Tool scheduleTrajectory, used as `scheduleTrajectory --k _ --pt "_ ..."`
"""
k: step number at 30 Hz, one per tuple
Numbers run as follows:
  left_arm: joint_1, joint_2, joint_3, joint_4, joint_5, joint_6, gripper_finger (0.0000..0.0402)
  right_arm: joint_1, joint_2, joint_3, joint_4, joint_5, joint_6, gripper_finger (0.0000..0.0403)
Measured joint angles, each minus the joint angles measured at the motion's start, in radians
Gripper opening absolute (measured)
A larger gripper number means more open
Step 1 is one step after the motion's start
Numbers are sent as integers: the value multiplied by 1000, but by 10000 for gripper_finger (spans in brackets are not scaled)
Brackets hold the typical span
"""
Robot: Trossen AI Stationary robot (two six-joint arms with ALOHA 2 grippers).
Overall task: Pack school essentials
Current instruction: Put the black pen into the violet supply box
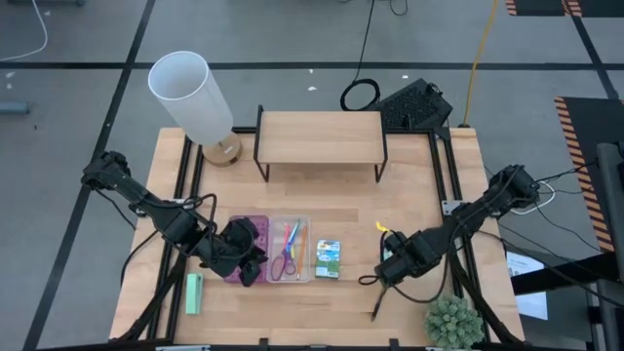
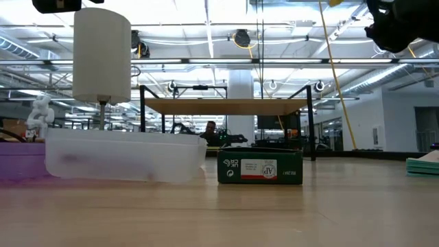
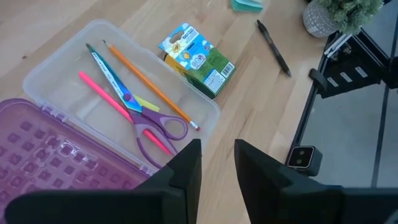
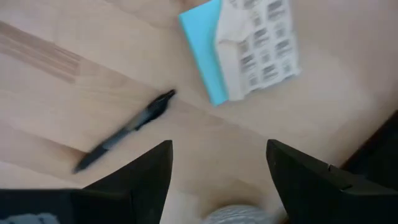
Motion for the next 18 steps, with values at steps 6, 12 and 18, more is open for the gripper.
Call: scheduleTrajectory --k 6,12,18 --pt "0 0 0 0 -2 -43 97 -54 -1 -33 -46 2 -205 251" --pt "0 0 0 0 -17 -84 97 -102 -1 -144 45 -48 -330 251" --pt "0 0 0 0 -17 -147 97 -140 -1 -246 190 -80 -424 251"
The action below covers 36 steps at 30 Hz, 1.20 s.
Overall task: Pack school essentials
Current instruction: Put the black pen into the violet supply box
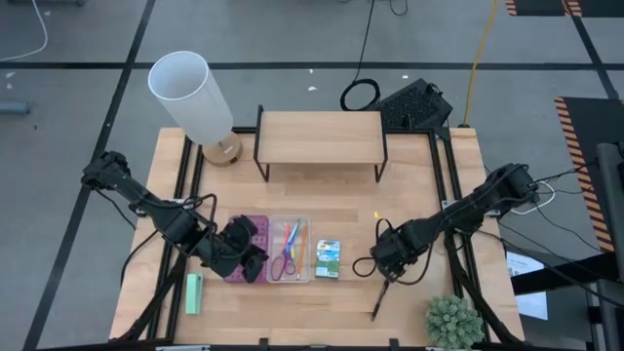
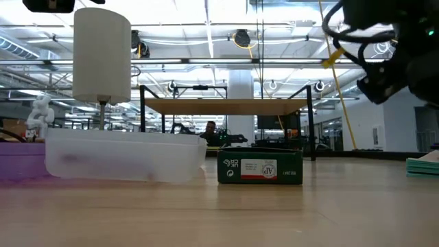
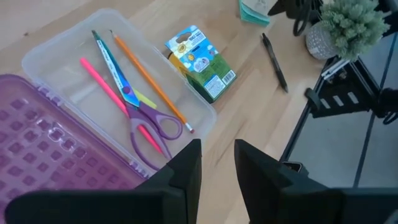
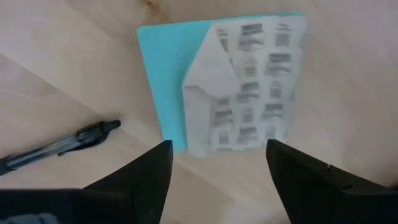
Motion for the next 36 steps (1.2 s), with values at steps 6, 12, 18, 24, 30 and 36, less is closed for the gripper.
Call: scheduleTrajectory --k 6,12,18,24,30,36 --pt "0 0 0 0 0 -53 97 -15 0 -39 45 -19 -17 251" --pt "3 0 0 0 0 -62 97 16 -54 -9 128 -26 96 251" --pt "30 0 0 -2 -7 -44 97 39 -91 -8 264 -9 357 251" --pt "67 0 0 -2 -7 10 97 92 -80 -8 410 35 577 251" --pt "90 0 0 -1 -7 81 97 193 -56 -8 434 98 793 251" --pt "102 0 0 -1 -6 130 97 267 -18 -8 483 147 958 251"
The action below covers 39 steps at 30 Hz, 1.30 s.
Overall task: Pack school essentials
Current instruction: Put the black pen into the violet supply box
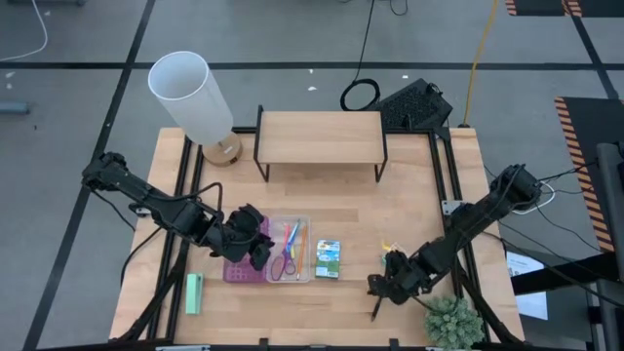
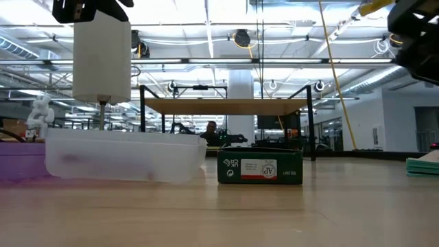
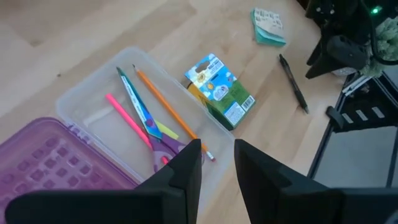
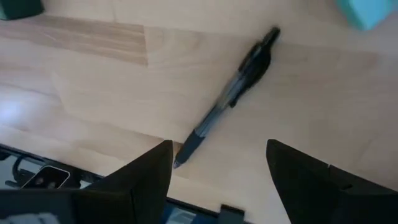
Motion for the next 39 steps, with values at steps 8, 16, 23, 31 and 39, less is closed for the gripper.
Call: scheduleTrajectory --k 8,16,23,31,39 --pt "0 0 0 -1 16 52 97 20 66 1 56 44 77 217" --pt "0 0 0 -1 16 53 97 14 176 5 122 12 85 182" --pt "0 0 0 -1 16 54 97 -5 204 16 108 1 28 163" --pt "0 0 0 -1 10 57 97 -27 209 14 30 40 -59 148" --pt "-1 0 0 -1 10 46 97 -30 210 12 6 58 -89 119"
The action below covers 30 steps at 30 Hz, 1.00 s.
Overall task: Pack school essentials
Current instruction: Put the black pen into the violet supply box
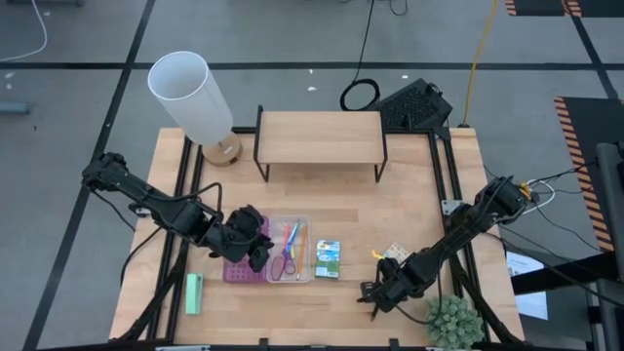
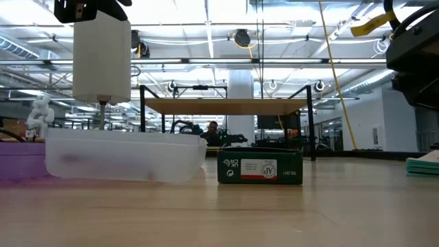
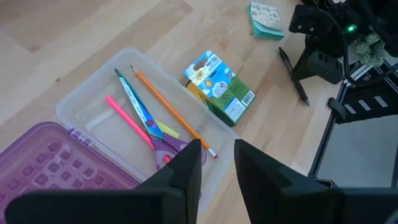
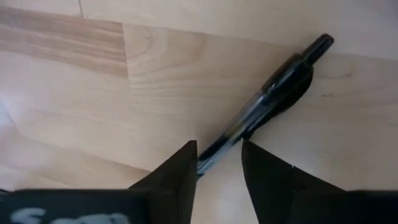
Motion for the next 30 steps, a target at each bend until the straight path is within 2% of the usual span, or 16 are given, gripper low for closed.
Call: scheduleTrajectory --k 9,13,20,27,30 --pt "0 0 0 0 0 -5 97 -3 0 -1 18 17 5 43" --pt "0 0 0 0 -3 -4 97 -3 1 -1 23 30 -8 22" --pt "0 0 0 0 -3 -10 97 -4 0 -2 44 26 -69 21" --pt "-16 0 0 -1 -23 -99 97 -11 -38 -3 95 22 -185 22" --pt "-26 8 0 -4 -30 -142 97 -23 -71 -6 83 71 -261 22"
